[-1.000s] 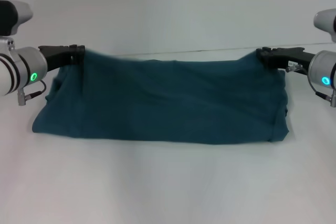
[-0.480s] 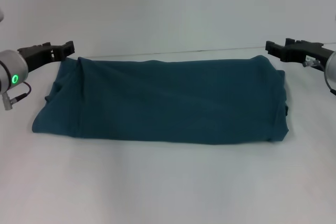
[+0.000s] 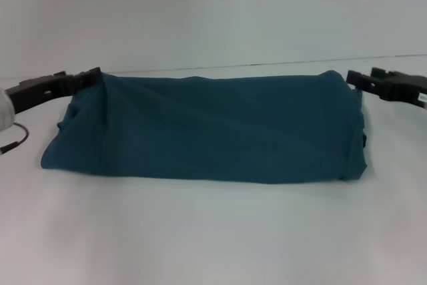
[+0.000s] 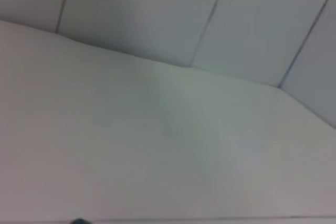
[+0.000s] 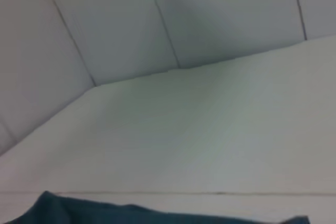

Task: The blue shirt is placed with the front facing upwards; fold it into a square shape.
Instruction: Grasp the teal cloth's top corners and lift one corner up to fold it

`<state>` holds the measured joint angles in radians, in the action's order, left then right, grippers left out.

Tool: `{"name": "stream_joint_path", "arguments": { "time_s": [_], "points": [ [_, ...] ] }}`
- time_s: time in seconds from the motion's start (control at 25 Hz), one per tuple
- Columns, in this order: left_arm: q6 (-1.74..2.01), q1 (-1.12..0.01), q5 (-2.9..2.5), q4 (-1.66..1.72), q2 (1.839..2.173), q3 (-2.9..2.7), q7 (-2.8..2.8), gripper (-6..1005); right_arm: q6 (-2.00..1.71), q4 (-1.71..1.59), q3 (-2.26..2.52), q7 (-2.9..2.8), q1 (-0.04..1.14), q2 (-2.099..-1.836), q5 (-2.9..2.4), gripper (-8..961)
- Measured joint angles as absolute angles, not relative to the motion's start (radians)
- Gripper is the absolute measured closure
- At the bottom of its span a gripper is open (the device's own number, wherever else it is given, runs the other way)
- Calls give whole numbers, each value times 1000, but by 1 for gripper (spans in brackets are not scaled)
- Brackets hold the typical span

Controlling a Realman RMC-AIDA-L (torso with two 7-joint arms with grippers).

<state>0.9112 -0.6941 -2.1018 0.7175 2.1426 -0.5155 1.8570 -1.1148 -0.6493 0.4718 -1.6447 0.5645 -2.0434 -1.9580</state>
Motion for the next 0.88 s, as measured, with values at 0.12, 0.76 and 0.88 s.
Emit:
{"name": "stream_joint_path", "arguments": {
  "time_s": [0.12,0.76,0.88],
  "points": [
    [952,-664,-2102,749,2148,-516,1857,145,-1193,-653,495,-1702,531,-2015,-1960,218],
    [948,-594,-2133,754,2148,-515,1869,137,-1452,-728,535,-1917,436,-1939,-2044,220],
    [942,-592,-2177,752,2148,-515,1872,137,-1458,-728,529,-1934,429,-1931,-2058,220]
  ]
}}
